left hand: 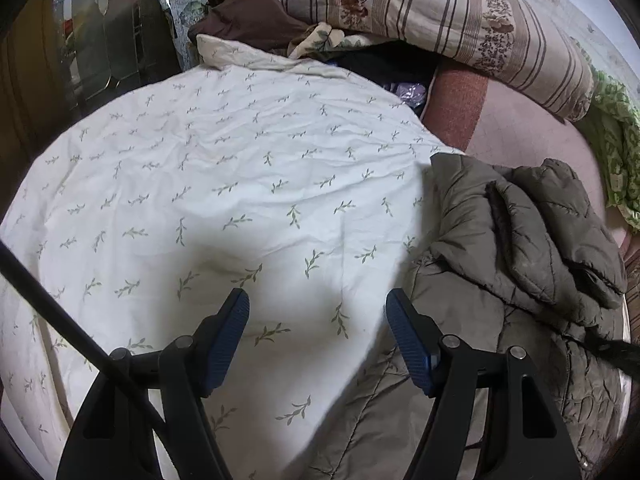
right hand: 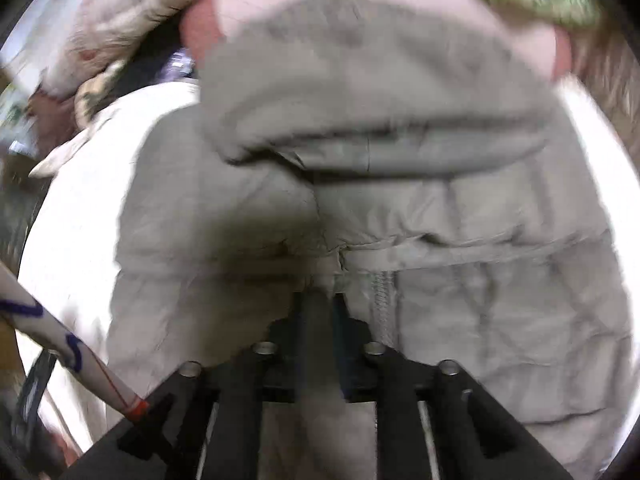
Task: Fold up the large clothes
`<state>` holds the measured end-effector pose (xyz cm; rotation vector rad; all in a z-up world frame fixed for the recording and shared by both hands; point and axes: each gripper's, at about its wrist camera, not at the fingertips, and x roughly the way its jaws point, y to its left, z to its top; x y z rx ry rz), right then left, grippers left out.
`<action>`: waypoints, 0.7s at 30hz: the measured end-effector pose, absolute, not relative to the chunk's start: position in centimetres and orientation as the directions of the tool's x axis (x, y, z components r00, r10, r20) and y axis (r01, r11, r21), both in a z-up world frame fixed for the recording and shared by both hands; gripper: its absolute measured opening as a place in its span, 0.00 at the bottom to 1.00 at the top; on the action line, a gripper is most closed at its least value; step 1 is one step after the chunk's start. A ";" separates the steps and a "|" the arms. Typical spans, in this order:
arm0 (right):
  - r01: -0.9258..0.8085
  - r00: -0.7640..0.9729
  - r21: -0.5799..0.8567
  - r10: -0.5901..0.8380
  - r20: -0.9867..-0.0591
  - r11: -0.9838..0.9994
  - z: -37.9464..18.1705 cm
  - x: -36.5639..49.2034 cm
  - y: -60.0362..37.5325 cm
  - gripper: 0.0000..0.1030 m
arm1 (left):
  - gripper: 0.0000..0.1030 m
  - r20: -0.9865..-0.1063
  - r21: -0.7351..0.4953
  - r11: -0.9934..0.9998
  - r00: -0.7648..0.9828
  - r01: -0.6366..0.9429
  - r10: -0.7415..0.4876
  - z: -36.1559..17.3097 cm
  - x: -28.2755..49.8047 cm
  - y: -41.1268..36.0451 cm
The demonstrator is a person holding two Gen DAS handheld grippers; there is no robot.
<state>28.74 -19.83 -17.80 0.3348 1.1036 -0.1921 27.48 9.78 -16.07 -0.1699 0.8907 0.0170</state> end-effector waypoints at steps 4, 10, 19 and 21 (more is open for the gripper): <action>0.297 0.554 0.092 -0.093 -0.828 0.951 -12.2 27.6 -20.9 0.62 | 0.68 -0.771 -0.143 0.987 0.633 -0.071 -0.066 -15.9 27.1 9.5; 0.446 0.548 -0.020 -0.291 -0.784 0.895 -10.7 35.3 -24.6 0.64 | 0.68 -0.778 -0.117 0.991 0.627 -0.069 -0.049 -16.2 27.3 9.3; 0.386 0.398 -0.025 -0.191 -0.897 0.922 -21.9 37.8 -22.5 0.64 | 0.68 -0.785 -0.118 0.991 0.616 -0.055 -0.059 -16.4 28.2 9.1; 0.400 0.395 -0.005 -0.177 -0.901 0.917 -21.4 37.8 -22.9 0.64 | 0.68 -0.793 -0.111 0.993 0.606 -0.047 -0.060 -16.6 28.1 8.9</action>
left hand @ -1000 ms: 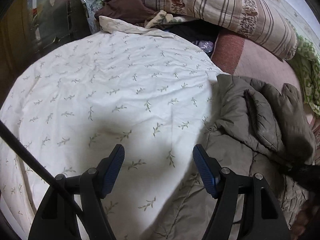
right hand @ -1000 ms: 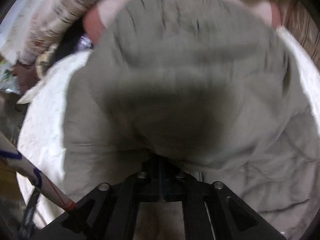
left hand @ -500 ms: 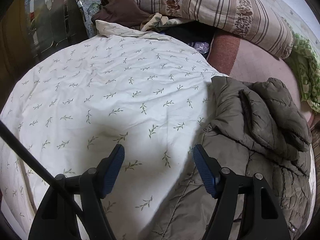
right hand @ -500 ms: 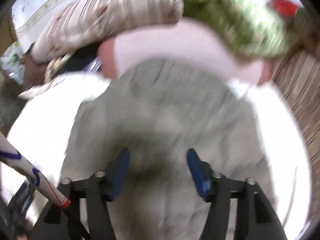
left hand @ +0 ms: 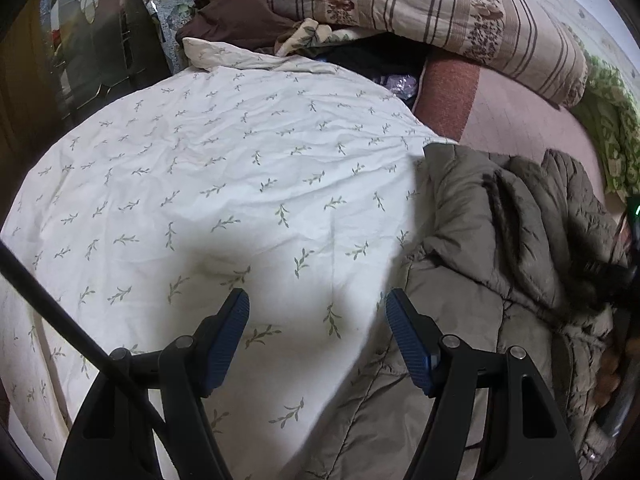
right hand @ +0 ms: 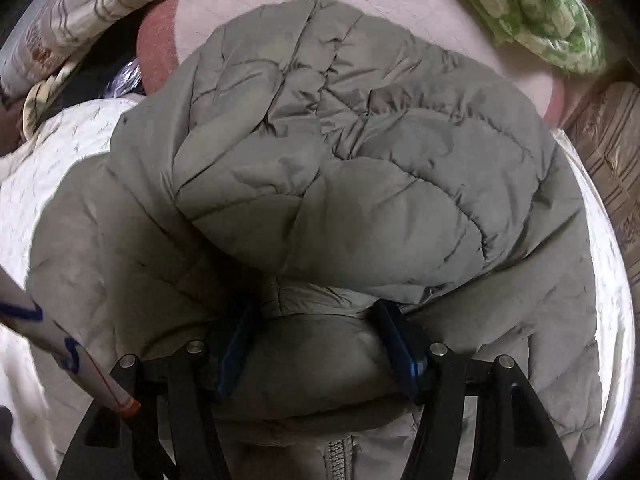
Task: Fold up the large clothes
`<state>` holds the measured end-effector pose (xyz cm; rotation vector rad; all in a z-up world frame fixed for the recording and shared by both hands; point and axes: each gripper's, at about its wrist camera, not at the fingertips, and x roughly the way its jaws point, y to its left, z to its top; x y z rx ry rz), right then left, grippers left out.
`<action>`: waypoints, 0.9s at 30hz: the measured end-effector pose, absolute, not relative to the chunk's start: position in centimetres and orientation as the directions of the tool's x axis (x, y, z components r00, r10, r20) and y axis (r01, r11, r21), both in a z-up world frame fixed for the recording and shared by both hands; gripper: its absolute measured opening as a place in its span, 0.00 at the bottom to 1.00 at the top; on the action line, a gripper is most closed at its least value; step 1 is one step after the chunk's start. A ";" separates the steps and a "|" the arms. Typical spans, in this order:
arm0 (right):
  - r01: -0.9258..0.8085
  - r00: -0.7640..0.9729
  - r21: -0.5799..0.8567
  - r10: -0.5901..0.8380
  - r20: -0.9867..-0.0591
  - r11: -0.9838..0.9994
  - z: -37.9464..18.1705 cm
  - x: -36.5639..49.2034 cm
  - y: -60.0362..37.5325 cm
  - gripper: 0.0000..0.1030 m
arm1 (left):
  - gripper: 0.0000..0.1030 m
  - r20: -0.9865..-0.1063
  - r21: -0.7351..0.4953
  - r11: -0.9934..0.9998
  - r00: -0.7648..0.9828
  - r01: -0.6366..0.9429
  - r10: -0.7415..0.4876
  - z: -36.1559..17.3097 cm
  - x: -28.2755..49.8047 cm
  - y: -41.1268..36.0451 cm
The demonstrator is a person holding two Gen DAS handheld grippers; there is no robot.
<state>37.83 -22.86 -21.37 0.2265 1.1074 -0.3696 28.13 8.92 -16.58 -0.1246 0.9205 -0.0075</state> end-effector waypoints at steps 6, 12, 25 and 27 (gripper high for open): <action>0.407 0.567 -0.011 -0.262 -0.781 0.913 -14.7 35.3 -20.0 0.64 | 0.68 -0.787 -0.118 0.989 0.615 -0.090 -0.038 -16.3 27.9 10.0; 0.315 0.493 0.018 -0.147 -0.858 0.949 -18.0 38.9 -15.2 0.65 | 0.68 -0.793 -0.110 0.990 0.608 -0.088 -0.034 -16.5 28.0 10.1; 0.215 0.497 0.073 -0.045 -0.867 0.974 -14.6 25.2 -18.6 0.72 | 0.68 -0.780 -0.112 0.990 0.625 -0.083 -0.036 -15.3 27.4 11.0; 0.249 0.496 0.083 -0.053 -0.867 0.965 -14.2 20.2 -21.5 0.77 | 0.68 -0.775 -0.118 0.991 0.630 -0.070 -0.048 -15.0 26.8 11.1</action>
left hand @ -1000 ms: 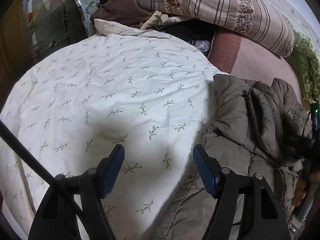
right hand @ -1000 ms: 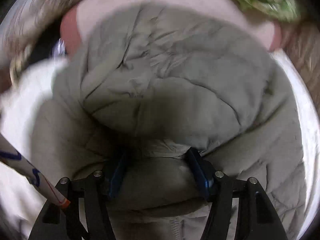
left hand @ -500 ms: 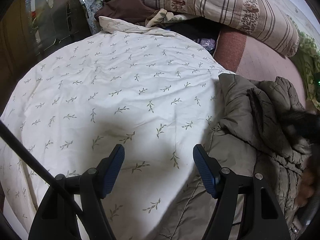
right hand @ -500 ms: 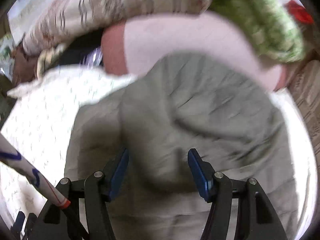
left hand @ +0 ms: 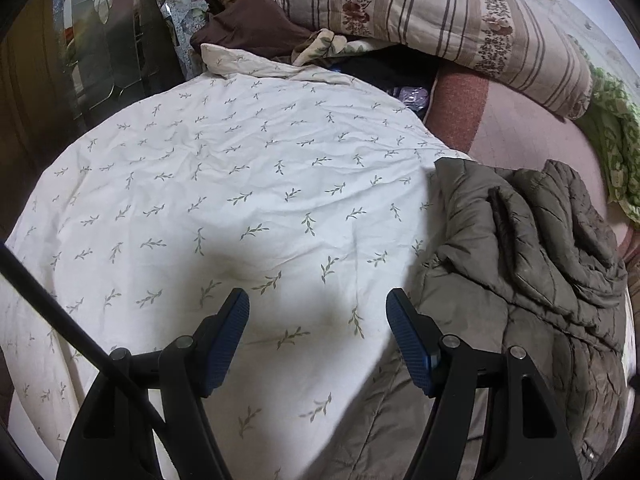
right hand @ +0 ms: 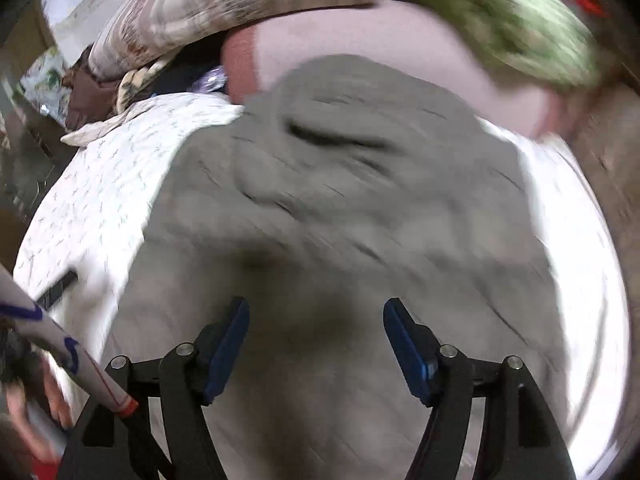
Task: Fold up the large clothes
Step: 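Grasp the jacket hem with both grippers and lift it toward the hood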
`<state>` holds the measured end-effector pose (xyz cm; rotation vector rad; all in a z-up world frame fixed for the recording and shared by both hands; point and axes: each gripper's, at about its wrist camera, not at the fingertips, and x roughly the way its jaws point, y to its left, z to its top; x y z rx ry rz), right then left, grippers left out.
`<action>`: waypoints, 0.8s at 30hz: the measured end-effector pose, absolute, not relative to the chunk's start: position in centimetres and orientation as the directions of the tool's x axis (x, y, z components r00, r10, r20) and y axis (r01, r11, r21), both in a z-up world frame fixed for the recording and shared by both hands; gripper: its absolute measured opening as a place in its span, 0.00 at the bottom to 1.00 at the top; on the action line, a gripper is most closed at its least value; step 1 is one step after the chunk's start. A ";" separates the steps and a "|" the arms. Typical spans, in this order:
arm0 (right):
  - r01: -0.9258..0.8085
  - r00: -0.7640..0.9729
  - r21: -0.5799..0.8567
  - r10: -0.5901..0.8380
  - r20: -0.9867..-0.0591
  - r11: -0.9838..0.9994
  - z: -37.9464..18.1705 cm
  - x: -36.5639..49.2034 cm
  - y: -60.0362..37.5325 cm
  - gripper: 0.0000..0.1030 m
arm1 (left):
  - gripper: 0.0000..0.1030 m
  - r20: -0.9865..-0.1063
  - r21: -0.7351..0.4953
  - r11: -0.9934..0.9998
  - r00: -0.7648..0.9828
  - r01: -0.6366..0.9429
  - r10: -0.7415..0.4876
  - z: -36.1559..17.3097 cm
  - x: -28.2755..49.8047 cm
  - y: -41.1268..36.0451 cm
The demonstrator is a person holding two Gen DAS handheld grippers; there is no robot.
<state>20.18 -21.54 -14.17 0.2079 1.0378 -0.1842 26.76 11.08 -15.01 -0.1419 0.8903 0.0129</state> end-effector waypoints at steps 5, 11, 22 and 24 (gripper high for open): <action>0.394 0.469 0.036 -0.167 -0.867 0.918 -14.1 8.6 -29.1 0.84 | 0.68 -0.785 -0.176 0.984 0.603 -0.002 -0.139 -14.8 23.7 11.7; 0.584 0.470 0.177 -0.152 -0.870 0.792 -16.9 -1.9 -38.0 0.85 | 0.68 -0.827 -0.197 0.980 0.532 0.033 -0.184 -16.0 19.4 12.7; 0.607 0.531 0.360 -0.024 -0.847 0.709 -23.1 -3.2 -42.5 0.85 | 0.68 -0.883 -0.332 0.936 0.312 0.114 -0.351 -20.8 19.1 12.2; 0.590 0.553 0.428 0.045 -0.832 0.684 -24.0 -3.0 -42.8 0.86 | 0.68 -0.860 -0.408 0.899 0.265 0.157 -0.436 -20.7 18.5 11.6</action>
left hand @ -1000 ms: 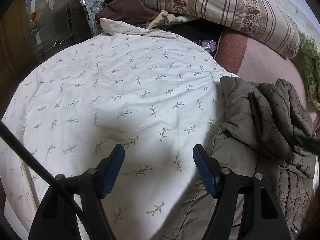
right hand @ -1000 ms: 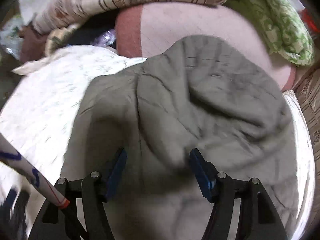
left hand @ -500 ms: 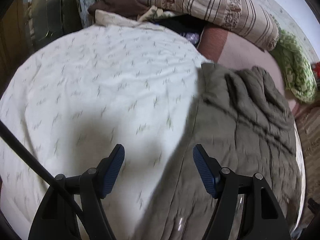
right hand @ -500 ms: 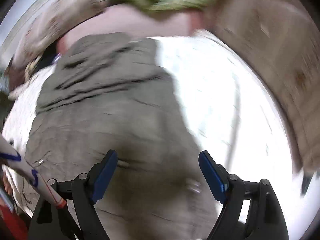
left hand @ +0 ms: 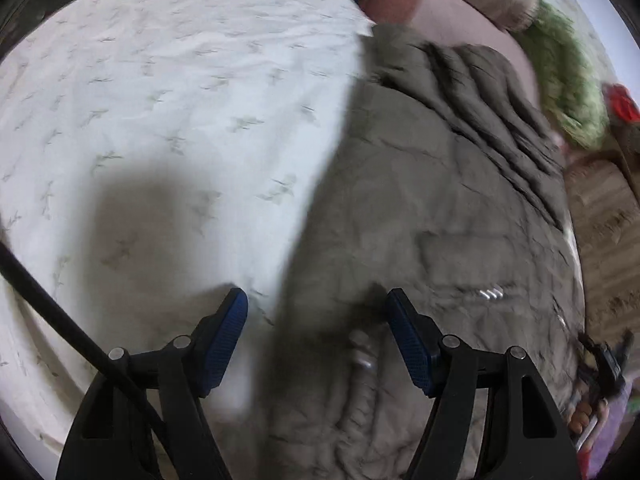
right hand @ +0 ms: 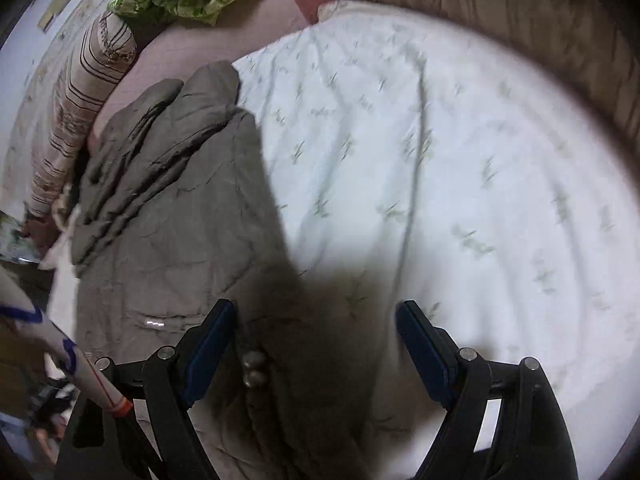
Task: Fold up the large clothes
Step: 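Grasp the jacket hem with both grippers and lift it toward the hood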
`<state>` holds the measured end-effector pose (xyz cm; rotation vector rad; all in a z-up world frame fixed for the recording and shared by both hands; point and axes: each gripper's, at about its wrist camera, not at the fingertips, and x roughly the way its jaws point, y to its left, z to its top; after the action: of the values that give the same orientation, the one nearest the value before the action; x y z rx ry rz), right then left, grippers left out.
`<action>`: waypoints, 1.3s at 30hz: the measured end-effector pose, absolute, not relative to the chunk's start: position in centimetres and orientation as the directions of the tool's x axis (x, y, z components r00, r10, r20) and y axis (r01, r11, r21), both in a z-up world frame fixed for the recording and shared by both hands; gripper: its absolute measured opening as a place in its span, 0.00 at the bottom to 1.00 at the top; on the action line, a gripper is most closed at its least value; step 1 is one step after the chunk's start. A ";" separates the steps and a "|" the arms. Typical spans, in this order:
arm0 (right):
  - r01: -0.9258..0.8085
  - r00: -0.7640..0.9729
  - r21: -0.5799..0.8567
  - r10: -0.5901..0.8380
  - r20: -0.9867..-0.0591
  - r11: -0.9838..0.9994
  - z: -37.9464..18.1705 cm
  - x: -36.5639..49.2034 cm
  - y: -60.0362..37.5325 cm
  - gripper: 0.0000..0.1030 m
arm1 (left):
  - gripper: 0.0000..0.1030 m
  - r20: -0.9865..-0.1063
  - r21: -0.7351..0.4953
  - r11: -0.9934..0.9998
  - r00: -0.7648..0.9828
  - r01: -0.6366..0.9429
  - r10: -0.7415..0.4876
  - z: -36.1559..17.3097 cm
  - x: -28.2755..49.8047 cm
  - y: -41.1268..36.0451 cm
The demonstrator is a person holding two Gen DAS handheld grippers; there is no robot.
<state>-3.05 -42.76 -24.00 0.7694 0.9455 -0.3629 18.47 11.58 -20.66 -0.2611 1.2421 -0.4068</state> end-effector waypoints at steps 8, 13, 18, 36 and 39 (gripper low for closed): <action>0.460 0.602 0.629 0.301 -0.740 0.626 -25.1 -3.7 -41.5 0.84 | 0.68 -0.788 -0.540 0.815 0.214 0.209 -0.577 -20.3 15.4 11.3; 0.389 0.584 0.647 0.368 -0.724 0.655 -25.0 -4.6 -38.9 0.80 | 0.68 -0.765 -0.575 0.793 0.212 0.201 -0.608 -20.6 14.3 12.2; 0.376 0.589 0.669 0.392 -0.707 0.641 -25.1 -5.9 -38.0 0.73 | 0.68 -0.733 -0.625 0.757 0.192 0.190 -0.653 -21.5 13.3 13.0; 0.433 0.558 0.593 0.315 -0.767 0.679 -26.5 -6.7 -35.7 0.53 | 0.32 -0.870 -0.386 0.910 0.269 0.149 -0.413 -20.4 10.4 9.3; 0.423 0.563 0.580 0.299 -0.770 0.696 -25.5 -6.8 -35.4 0.31 | 0.20 -0.857 -0.371 0.913 0.316 0.171 -0.408 -18.2 9.8 9.2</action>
<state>-6.77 -35.43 -25.50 0.8336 1.0009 -0.0835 9.79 9.18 -18.16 -0.2273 1.1921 -0.3857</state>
